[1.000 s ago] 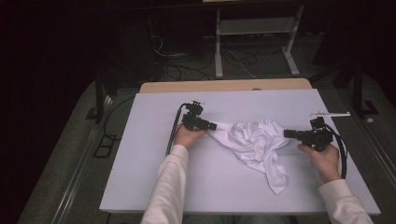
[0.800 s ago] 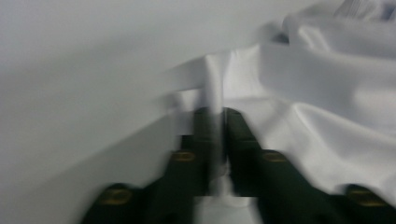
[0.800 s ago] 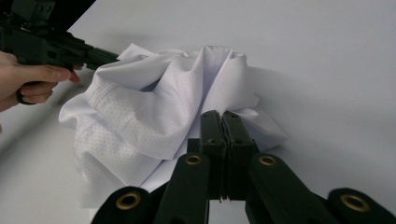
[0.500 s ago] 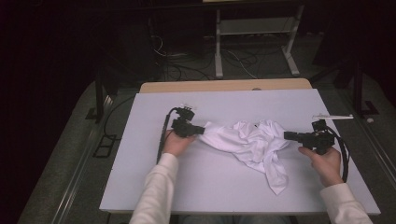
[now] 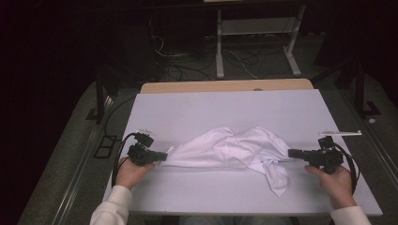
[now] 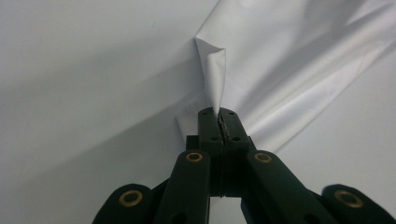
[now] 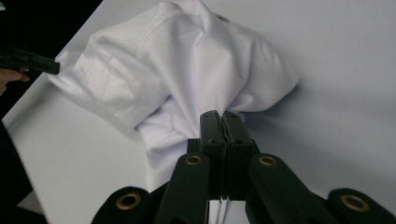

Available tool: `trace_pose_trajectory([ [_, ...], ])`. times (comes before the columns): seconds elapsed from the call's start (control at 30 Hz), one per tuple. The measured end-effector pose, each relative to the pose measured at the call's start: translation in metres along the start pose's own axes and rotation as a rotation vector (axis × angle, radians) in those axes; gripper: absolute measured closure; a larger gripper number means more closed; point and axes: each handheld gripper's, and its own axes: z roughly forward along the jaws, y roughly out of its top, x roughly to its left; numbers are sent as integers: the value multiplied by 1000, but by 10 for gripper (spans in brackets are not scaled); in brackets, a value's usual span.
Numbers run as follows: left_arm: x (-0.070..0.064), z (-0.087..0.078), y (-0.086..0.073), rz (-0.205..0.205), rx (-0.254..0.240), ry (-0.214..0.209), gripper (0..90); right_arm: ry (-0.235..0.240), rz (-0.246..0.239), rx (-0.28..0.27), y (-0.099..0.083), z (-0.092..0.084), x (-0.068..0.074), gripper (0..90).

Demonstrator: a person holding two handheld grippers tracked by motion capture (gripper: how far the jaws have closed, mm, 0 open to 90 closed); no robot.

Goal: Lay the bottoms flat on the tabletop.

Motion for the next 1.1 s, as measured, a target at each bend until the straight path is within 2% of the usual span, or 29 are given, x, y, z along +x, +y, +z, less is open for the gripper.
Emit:
trace_pose_trajectory([
  [0.07, 1, -1, -5, -5, 8, -3, 889, 11, 4, 27, -6, -1, 3, 872],
  [0.1, 1, -3, -13, -3, 24, -5, 888, 15, 3, 37, -9, -2, 5, 872],
  [0.13, 1, -3, -13, -3, 24, -5, 889, 15, 3, 37, -9, -2, 5, 872],
  [0.17, 2, -3, -17, -2, 28, -1, 889, 31, -1, 59, -14, -2, 9, 872],
  [0.3, 3, -10, -19, -23, -7, 19, 867, 58, -12, 100, -23, 0, 16, 872],
  [0.33, 3, -10, -19, -23, -7, 19, 813, 58, -12, 100, -23, 0, 16, 872],
  [0.37, 3, -15, -13, -22, -37, 43, 725, 63, -24, 126, -26, 3, 20, 872],
  [0.4, 3, -15, -13, -22, -37, 43, 652, 64, -26, 132, -26, 3, 21, 872],
  [0.43, 4, -19, -4, -20, -55, -8, 586, 66, -27, 135, -27, 4, 22, 872],
  [0.5, 3, -21, 2, -14, -59, -10, 552, 70, -31, 136, -27, 3, 23, 872],
  [0.53, 1, -22, 7, -1, -63, -6, 487, 73, -27, 133, -28, 2, 23, 872],
  [0.6, -3, -23, 19, 30, -75, -7, 469, 76, -25, 134, -28, 1, 24, 872],
  [0.63, -8, -21, 31, 48, -91, -17, 434, 83, -20, 138, -31, -1, 24, 872],
  [0.67, -8, -21, 31, 48, -91, -17, 425, 86, -20, 138, -32, -1, 24, 872],
  [0.7, -11, -17, 43, 55, -109, -34, 418, 89, -20, 140, -33, -3, 24, 872],
  [0.73, -11, -17, 43, 55, -109, -34, 411, 93, -18, 143, -34, -4, 25, 872],
  [0.83, -18, -3, 62, 72, -125, -59, 400, 106, -20, 160, -36, -5, 25, 861],
  [0.9, -19, 1, 67, 77, -127, -68, 395, 103, -22, 161, -36, -5, 25, 832],
  [0.93, -21, 6, 71, 82, -130, -74, 390, 72, -45, 143, -33, -6, 27, 739],
  [0.97, -23, 10, 75, 92, -129, -79, 390, 72, -45, 143, -33, -6, 27, 739],
  [1.0, -25, 15, 79, 104, -125, -81, 378, 54, -82, 111, -29, -7, 29, 645],
  [1.03, -26, 19, 83, 112, -121, -80, 378, 54, -82, 111, -29, -7, 29, 645],
  [1.1, -30, 29, 92, 130, -120, -83, 366, 26, -107, 76, -21, -7, 30, 575],
])
